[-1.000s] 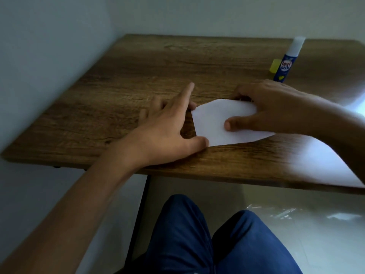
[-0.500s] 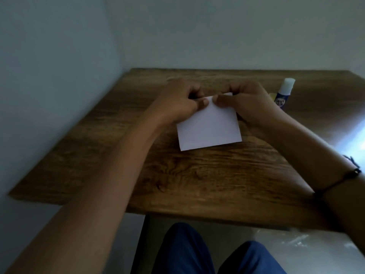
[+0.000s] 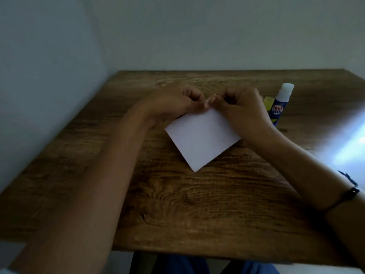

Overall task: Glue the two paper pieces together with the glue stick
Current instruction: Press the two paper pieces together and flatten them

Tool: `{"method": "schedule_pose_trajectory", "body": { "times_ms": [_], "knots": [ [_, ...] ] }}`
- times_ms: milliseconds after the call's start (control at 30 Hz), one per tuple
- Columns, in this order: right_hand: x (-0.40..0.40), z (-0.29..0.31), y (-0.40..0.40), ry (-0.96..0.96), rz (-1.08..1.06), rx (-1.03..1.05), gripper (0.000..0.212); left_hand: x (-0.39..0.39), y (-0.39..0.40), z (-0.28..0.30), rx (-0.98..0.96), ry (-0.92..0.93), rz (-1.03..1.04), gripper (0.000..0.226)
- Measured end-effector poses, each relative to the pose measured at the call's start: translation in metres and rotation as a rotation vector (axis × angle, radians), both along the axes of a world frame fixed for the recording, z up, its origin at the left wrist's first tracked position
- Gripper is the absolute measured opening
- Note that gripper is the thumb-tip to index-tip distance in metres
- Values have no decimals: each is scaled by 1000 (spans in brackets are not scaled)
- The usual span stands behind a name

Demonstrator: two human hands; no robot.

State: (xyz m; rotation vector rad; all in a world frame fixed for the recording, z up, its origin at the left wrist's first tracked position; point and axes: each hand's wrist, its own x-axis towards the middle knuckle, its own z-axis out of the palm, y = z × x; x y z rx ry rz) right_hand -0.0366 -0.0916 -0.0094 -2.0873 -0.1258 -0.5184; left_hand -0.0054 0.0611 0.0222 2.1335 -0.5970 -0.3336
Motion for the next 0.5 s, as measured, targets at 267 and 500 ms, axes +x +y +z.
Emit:
{"method": "schedule_pose_trajectory", "body": {
  "times_ms": [267,500],
  "knots": [
    [5,-4,-9,66,-42,63,15,12,13,-15,-397,149,357,8],
    [4,-5,-8,66,-10,102,16,16,14,-17,-409,108,193,12]
  ]
}}
